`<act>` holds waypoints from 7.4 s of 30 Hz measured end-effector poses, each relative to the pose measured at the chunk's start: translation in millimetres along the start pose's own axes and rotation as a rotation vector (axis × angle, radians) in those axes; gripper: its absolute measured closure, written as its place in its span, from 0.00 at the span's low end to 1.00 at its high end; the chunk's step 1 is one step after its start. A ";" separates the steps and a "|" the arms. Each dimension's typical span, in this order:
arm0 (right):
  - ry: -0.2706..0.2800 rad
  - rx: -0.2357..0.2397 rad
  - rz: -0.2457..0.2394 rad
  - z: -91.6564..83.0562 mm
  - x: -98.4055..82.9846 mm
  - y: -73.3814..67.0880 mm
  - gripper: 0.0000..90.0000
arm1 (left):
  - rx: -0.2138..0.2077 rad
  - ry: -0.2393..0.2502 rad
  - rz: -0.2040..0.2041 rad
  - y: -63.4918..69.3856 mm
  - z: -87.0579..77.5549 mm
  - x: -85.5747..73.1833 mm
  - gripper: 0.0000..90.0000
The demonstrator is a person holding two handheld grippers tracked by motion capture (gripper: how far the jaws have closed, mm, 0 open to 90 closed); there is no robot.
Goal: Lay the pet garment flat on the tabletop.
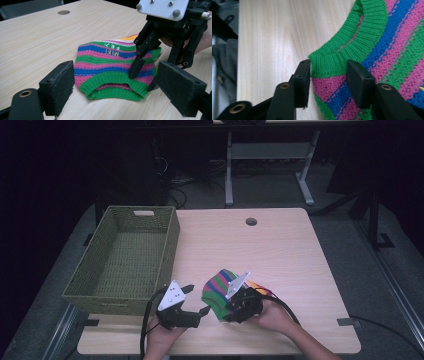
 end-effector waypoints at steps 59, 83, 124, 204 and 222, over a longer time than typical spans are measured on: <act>0.258 -0.063 0.090 -99.5 44.8 32.3 0.93 | -0.070 0.005 0.032 3.2 22.6 10.9 0.17; 0.340 -0.037 0.081 -128.7 57.0 29.9 0.93 | -0.095 0.022 -0.016 -6.4 49.5 1.6 0.18; 0.345 -0.070 0.140 -141.1 34.1 50.6 0.93 | -0.174 -0.001 -0.048 -14.9 66.4 -1.5 0.91; 0.310 -0.363 0.327 -117.1 12.2 171.1 0.91 | 0.032 -0.053 -0.146 -77.0 134.9 13.5 0.90; 0.321 -0.340 0.428 -113.2 -6.6 178.4 0.63 | 0.077 -0.086 -0.124 -77.1 135.1 13.3 0.47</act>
Point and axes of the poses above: each handheld gripper's, and its own axes: z roughly forward along the jaws, x roughly out of its top, y roughly to its right, the point moved 9 cm from there along z, roughly forward along the jaws, and after that the axes turned 10 degrees about y, right-handed, at the moved point
